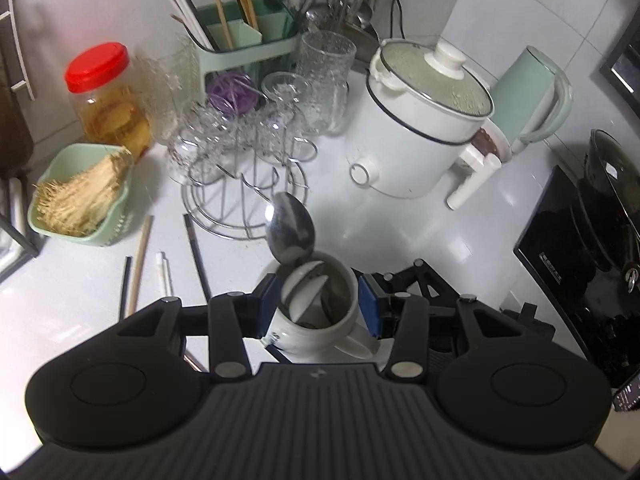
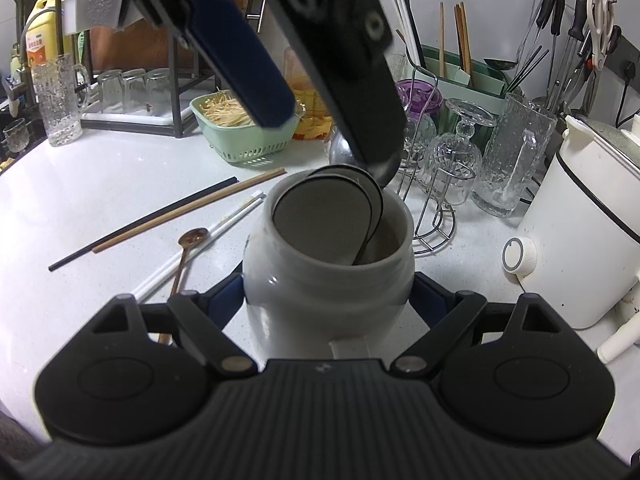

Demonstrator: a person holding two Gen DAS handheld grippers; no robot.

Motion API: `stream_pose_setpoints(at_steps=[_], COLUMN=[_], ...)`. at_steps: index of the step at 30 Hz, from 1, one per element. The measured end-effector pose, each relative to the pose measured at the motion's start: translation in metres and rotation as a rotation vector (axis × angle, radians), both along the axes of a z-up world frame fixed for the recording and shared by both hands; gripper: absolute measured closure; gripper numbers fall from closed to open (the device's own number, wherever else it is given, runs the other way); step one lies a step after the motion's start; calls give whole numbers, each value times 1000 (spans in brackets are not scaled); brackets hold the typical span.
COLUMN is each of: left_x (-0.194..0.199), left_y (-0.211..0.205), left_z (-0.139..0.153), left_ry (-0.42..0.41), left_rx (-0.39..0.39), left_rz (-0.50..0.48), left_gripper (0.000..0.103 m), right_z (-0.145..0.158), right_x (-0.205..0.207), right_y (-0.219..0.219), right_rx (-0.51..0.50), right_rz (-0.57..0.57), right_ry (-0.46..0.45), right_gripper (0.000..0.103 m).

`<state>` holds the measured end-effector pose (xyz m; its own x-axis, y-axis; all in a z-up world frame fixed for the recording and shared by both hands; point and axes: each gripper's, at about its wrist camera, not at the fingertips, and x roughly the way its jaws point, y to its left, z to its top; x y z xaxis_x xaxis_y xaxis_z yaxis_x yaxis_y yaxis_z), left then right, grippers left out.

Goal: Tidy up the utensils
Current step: 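Lower the white ceramic spoon into the mug and open the left tool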

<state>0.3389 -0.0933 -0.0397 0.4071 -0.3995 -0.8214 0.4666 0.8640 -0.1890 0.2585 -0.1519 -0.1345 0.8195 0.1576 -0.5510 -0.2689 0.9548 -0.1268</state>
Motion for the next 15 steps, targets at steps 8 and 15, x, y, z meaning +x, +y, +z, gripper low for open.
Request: stream_pose_setpoints(at_steps=[8,15], left_x=[-11,-16], left_y=[16,40], left_z=[19,23], left_ry=[-105,-159], left_rx=[-1,-1], left_rz=[52,132], left_gripper=[41,25], right_z=[0,0], right_x=[0,1], right_y=[2,2], right_rx=[-3,-1], right_rz=[-7,-13], right_ry=[1,5], right_gripper=[12,12])
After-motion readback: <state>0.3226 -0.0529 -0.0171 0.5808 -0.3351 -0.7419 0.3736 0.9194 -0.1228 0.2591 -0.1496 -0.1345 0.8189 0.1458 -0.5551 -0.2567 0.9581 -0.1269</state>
